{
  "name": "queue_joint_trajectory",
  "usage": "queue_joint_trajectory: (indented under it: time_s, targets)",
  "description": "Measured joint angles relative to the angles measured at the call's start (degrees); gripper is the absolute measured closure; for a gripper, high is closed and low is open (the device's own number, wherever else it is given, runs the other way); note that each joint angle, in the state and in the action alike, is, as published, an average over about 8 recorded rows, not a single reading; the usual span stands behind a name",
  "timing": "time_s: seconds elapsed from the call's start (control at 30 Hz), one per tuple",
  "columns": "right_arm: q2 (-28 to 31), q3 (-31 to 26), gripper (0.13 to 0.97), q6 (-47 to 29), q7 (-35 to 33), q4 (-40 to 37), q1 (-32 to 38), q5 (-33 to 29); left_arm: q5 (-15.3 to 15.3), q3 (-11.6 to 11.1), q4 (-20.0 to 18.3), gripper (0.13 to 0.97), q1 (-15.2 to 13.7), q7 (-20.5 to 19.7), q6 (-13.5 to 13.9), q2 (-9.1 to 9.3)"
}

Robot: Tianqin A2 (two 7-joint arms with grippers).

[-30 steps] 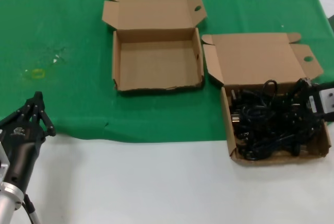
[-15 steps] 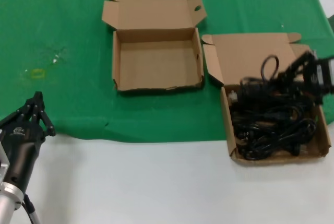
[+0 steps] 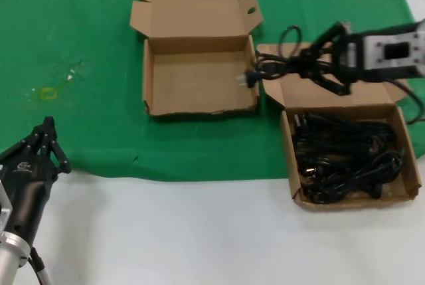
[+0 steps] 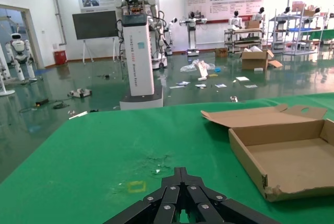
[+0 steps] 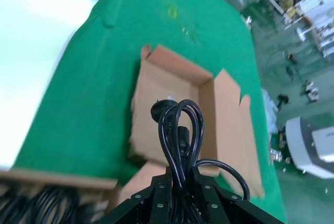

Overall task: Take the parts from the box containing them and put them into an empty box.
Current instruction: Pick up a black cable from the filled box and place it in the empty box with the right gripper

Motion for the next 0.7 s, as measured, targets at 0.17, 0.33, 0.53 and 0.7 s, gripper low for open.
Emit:
queue_joint_trajectory:
  time_s: [0.17, 0.33, 0.53, 0.7]
  targets:
    - [-4.9, -1.1, 0.884, 2.7, -2.2, -3.9, 1.4, -0.1, 0.0, 0.0, 0.0, 0.953, 0.0, 0.0, 0.0, 0.00]
    - [-9.8, -2.2, 0.885, 5.0, -5.0, -8.9, 3.1, -0.1, 0.0, 0.0, 0.0, 0.953, 0.0, 0.0, 0.0, 0.00]
    - [-15.3, -3.3, 0.885, 7.2, -8.5, -15.8, 5.4, 0.2, 0.0, 0.0, 0.0, 0.953, 0.0, 0.0, 0.0, 0.00]
    - [-19.8, -3.8, 0.885, 8.7, -12.4, -22.7, 7.5, 0.7, 0.0, 0.0, 0.0, 0.953, 0.0, 0.0, 0.0, 0.00]
